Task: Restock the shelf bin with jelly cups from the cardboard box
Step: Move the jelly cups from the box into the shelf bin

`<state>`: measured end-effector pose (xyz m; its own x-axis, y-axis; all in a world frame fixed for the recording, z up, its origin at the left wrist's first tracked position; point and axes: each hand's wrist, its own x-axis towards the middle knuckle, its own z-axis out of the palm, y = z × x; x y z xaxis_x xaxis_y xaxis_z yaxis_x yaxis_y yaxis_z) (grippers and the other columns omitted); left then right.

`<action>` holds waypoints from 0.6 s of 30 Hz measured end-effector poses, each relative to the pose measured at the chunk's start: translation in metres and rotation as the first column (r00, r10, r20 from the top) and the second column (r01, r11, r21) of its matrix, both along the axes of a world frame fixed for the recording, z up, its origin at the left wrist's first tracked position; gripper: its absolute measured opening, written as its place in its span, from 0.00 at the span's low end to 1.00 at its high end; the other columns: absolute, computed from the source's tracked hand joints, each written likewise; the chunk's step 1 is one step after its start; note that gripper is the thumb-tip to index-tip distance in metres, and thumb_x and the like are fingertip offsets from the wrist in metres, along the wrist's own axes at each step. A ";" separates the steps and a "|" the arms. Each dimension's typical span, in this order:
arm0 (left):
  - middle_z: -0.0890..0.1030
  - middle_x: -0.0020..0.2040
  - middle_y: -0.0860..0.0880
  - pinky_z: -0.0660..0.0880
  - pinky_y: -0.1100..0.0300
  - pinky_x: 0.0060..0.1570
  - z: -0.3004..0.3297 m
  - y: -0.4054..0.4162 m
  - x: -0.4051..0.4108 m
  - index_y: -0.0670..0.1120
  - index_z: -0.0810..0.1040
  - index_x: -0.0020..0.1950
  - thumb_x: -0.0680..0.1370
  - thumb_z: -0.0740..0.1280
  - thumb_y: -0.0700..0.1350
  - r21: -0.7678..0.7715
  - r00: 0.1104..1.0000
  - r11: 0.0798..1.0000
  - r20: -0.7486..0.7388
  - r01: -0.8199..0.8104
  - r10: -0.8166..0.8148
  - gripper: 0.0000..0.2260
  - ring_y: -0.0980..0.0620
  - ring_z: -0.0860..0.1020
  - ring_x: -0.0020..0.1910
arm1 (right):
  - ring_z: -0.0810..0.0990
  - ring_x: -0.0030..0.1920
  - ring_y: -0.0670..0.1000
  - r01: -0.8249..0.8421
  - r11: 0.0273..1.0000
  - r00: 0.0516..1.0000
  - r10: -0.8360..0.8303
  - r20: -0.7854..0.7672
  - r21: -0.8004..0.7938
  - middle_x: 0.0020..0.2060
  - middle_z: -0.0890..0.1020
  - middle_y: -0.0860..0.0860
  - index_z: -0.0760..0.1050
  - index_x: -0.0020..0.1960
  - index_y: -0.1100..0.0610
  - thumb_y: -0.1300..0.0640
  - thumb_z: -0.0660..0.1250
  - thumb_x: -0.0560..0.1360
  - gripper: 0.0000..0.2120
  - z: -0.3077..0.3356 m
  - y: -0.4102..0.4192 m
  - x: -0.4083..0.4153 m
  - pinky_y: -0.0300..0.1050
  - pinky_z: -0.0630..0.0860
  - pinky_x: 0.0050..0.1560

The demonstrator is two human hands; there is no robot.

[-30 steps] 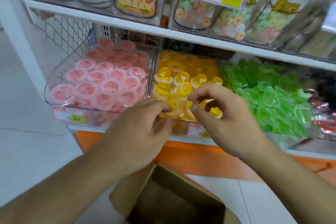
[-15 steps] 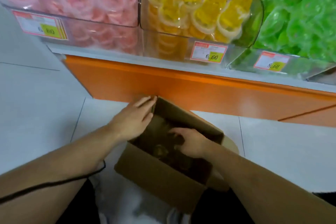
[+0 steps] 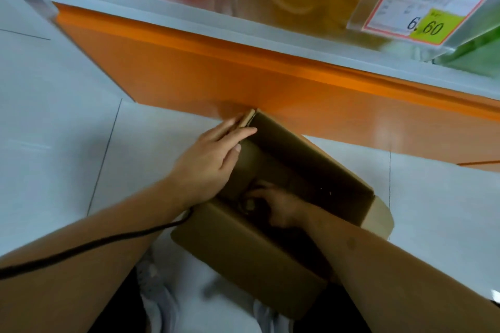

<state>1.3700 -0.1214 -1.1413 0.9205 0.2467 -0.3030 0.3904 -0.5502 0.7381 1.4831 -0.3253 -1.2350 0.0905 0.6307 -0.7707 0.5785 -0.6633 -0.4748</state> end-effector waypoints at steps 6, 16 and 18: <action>0.52 0.83 0.62 0.57 0.60 0.69 0.004 -0.001 -0.002 0.67 0.61 0.80 0.88 0.53 0.52 0.021 1.000 1.000 0.013 0.000 0.000 0.20 0.58 0.54 0.80 | 0.72 0.72 0.50 0.145 0.985 0.988 -0.149 0.049 0.089 0.71 0.72 0.44 0.78 0.68 0.41 0.56 0.77 0.74 0.25 0.003 -0.001 -0.003 0.52 0.70 0.76; 0.48 0.84 0.64 0.57 0.47 0.78 0.034 0.004 0.000 0.66 0.61 0.80 0.87 0.55 0.56 0.095 0.984 0.992 -0.160 0.089 -0.073 0.21 0.51 0.53 0.82 | 0.78 0.63 0.45 0.406 0.912 0.914 -0.404 -0.037 0.060 0.62 0.79 0.41 0.78 0.66 0.38 0.57 0.75 0.76 0.22 0.088 0.007 0.013 0.47 0.79 0.65; 0.56 0.82 0.61 0.61 0.50 0.77 0.054 0.008 0.004 0.61 0.69 0.77 0.86 0.58 0.56 0.141 0.988 0.987 -0.142 0.073 -0.053 0.19 0.51 0.59 0.80 | 0.79 0.61 0.42 0.380 0.913 0.924 -0.381 -0.027 0.145 0.61 0.81 0.39 0.80 0.65 0.39 0.56 0.77 0.74 0.23 0.124 0.014 0.021 0.48 0.79 0.65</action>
<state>1.3745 -0.1131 -1.0877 0.8879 0.2401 -0.3924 0.4432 -0.6747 0.5902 1.5042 -0.3108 -1.1109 0.3473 0.6530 -0.6730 0.2971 -0.7573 -0.5816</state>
